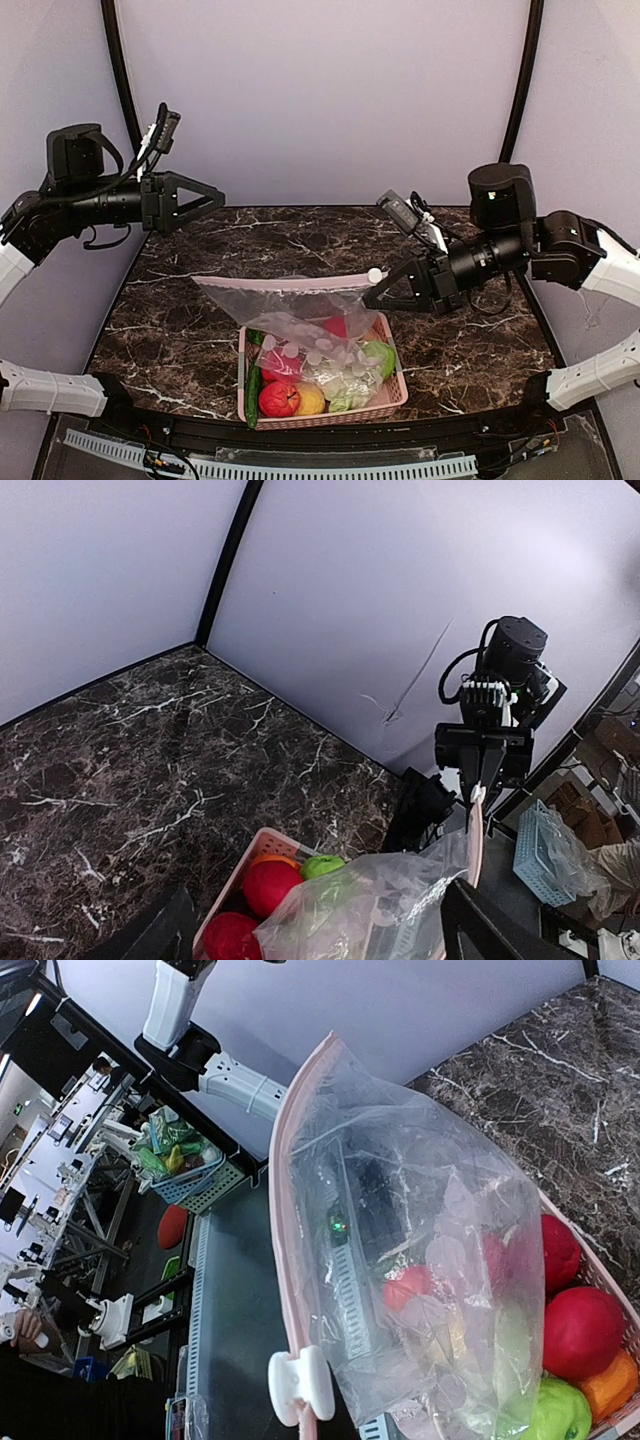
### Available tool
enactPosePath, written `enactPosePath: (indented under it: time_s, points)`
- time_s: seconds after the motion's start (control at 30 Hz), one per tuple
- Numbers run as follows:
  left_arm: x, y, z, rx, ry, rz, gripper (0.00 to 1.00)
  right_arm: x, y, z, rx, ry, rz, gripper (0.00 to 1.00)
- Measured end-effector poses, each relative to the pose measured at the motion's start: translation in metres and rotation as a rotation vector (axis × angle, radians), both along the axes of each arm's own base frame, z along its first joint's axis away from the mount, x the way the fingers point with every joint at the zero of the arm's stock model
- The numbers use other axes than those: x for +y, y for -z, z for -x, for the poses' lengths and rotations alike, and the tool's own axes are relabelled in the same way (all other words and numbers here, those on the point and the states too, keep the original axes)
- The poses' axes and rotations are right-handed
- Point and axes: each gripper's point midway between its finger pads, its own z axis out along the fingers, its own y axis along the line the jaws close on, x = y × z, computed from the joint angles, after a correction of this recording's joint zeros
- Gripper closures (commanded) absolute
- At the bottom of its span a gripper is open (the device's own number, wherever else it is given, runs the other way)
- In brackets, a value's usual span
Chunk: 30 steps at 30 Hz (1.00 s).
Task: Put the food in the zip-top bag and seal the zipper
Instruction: Unzip the zipper of the food storage bag.
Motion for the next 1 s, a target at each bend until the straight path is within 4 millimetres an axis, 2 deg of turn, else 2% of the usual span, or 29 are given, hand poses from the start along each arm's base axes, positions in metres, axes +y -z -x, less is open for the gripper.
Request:
enactPosePath:
  time_s: [0.23,0.57,0.63,0.67,0.8,1.0]
  points:
    - [-0.035,-0.007,0.027,-0.008,0.147,0.041,0.16,0.019,0.022,0.0,0.023,-0.018,0.058,1.0]
    - [-0.104,0.024,0.056,0.037,0.32,-0.02,0.16,0.038,0.04,-0.002,0.029,-0.023,0.095,1.0]
    - [-0.117,0.03,0.063,0.04,0.357,-0.035,0.22,0.04,0.042,-0.001,0.029,-0.023,0.099,1.0]
    - [-0.123,0.033,0.067,0.039,0.374,-0.042,0.29,0.041,0.042,-0.001,0.028,-0.022,0.098,1.0]
    - [-0.138,0.045,0.078,0.047,0.422,-0.068,0.44,0.043,0.039,-0.001,0.024,-0.019,0.084,1.0]
    - [-0.144,0.051,0.083,0.05,0.439,-0.056,0.47,0.044,0.036,-0.003,0.017,-0.008,0.071,1.0]
